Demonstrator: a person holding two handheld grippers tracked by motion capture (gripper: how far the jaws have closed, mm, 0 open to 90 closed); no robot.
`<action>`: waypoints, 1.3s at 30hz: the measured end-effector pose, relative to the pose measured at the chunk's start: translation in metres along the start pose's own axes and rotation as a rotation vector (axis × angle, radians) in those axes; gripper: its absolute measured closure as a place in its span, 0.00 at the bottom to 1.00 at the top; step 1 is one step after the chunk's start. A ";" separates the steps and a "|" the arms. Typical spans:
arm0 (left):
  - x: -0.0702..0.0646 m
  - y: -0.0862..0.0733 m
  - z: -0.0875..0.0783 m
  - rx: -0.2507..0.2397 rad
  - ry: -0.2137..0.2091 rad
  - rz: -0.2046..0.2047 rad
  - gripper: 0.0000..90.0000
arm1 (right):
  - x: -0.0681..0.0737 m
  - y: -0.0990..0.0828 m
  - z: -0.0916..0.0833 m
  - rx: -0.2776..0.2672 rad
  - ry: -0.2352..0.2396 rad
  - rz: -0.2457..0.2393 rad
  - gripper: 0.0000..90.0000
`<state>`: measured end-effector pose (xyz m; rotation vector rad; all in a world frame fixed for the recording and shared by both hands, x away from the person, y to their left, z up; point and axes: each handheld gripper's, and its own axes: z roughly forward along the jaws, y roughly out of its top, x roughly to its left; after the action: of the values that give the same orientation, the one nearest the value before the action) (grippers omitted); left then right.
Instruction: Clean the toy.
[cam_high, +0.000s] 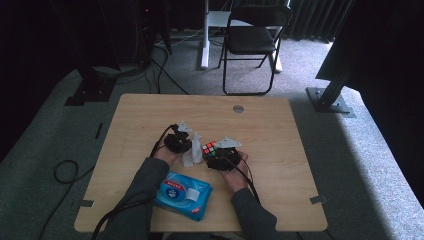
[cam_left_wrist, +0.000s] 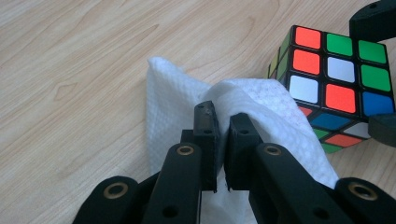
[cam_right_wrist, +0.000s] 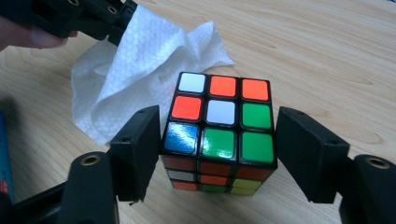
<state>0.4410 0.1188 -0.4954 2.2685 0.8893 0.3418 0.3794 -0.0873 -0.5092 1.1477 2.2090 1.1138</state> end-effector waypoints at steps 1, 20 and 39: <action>0.000 0.000 0.000 0.000 0.000 0.000 0.94 | -0.001 0.000 -0.001 0.000 0.000 -0.003 0.37; 0.000 0.000 0.001 0.001 -0.004 -0.001 0.94 | -0.014 -0.010 -0.015 -0.017 0.020 0.017 0.35; 0.000 0.000 0.001 0.010 -0.010 0.004 0.94 | -0.027 -0.011 -0.025 -0.037 0.008 0.062 0.55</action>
<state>0.4415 0.1179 -0.4962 2.2799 0.8834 0.3280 0.3732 -0.1245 -0.5028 1.2050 2.1635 1.1814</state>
